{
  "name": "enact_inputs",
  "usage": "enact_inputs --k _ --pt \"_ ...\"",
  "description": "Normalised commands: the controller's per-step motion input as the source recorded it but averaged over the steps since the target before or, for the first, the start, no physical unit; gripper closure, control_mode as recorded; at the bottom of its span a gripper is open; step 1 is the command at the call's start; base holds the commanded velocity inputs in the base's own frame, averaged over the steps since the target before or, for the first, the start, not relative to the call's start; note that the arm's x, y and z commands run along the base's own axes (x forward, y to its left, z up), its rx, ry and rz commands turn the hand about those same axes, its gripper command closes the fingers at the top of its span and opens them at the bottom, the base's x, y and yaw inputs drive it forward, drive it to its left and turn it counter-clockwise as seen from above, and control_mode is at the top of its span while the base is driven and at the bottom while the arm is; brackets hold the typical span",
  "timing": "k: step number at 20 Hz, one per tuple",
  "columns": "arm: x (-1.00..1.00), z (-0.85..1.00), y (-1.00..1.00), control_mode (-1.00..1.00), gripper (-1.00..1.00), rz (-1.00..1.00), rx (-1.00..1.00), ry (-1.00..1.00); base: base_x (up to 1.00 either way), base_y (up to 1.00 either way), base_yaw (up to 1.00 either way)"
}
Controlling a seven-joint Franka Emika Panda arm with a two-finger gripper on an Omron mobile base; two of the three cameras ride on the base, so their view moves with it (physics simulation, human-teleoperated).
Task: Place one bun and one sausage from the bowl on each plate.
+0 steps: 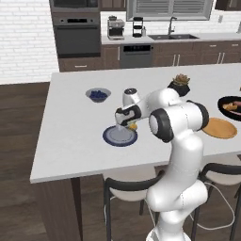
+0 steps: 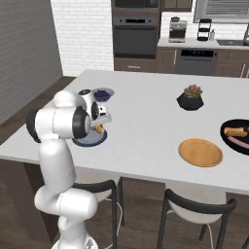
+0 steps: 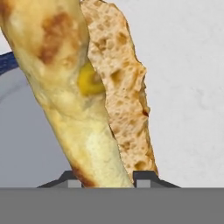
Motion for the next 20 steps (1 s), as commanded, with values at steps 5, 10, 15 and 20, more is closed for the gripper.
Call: enact_inputs --k 5,10,15,20 --pt "0.28 -0.31 0.37 -1.00 -1.00 0.00 0.03 0.09 0.00 0.00 0.00" --pt "0.00 0.00 0.00 -1.00 -1.00 0.00 0.00 0.00 0.00 0.00 0.00" --pt "-0.22 0.42 0.00 -1.00 -1.00 0.00 0.00 -0.07 0.00 0.00 0.00" --pt "-1.00 0.45 -0.64 -1.00 -1.00 -0.15 0.09 -0.13 0.00 0.00 0.00"
